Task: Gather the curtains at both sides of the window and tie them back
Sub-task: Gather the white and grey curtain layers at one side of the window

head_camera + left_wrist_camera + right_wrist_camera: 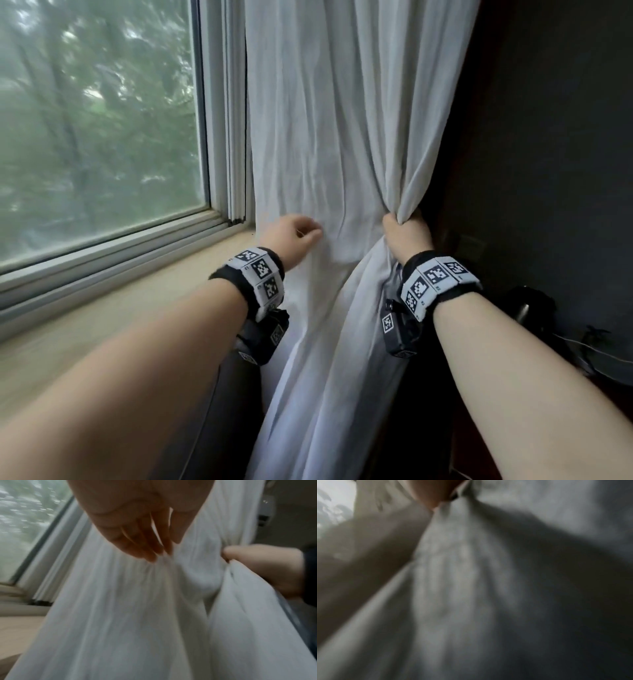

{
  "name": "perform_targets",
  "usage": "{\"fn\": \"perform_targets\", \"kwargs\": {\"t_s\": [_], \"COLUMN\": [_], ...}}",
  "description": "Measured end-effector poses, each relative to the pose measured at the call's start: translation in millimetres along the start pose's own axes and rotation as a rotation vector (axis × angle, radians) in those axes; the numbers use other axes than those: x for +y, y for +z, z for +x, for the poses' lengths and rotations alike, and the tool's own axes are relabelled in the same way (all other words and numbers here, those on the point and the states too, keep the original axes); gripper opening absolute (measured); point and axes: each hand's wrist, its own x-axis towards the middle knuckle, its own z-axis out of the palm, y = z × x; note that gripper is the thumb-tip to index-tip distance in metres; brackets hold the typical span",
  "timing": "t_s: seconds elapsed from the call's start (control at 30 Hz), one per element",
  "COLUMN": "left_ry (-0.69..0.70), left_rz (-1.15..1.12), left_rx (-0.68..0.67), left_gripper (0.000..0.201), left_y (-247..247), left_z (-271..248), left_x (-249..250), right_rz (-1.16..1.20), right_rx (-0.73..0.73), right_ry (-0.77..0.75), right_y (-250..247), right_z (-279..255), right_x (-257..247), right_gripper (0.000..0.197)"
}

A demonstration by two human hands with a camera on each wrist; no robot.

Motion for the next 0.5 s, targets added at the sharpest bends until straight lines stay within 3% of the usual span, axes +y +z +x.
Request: {"fn": "perform_targets", "kwargs": {"t_s": [0.07, 0.13, 0.2, 0.27, 0.37, 0.5], "left_ry": [-0.142, -0.289, -0.346, -0.314, -0.214, -0.107], "left_rz": [-0.089, -0.195, -0.309, -0.338, -0.185, -0.08], "left_rx": [0.22, 0.197, 0.124, 0.098, 0.117, 0.109], "left_gripper": [0.053, 0.088, 0.098, 0.075, 0.025, 0.044], "left_y": [-11, -17, -17, -14, -14, -21], "left_z": [10, 20, 31, 40, 50, 47], "left_x": [-15, -25, -35, -43, -47, -48], "right_rz": [0.012, 0.016, 0.027, 0.02, -0.006, -0.058], "right_rx": [-0.063, -0.117, -0.082, -0.021, 0.034, 0.099], "right_ry": [-0.024, -0.018, -0.008, -0.011, -0.003, 0.015], "right_y": [2, 6, 12, 17, 20, 25], "right_z": [2, 4, 11, 15, 22, 33], "right_x": [2, 2, 3, 3, 3, 0], "right_gripper": [0.052, 0.054, 0.05, 0.05, 0.05, 0.049]}}
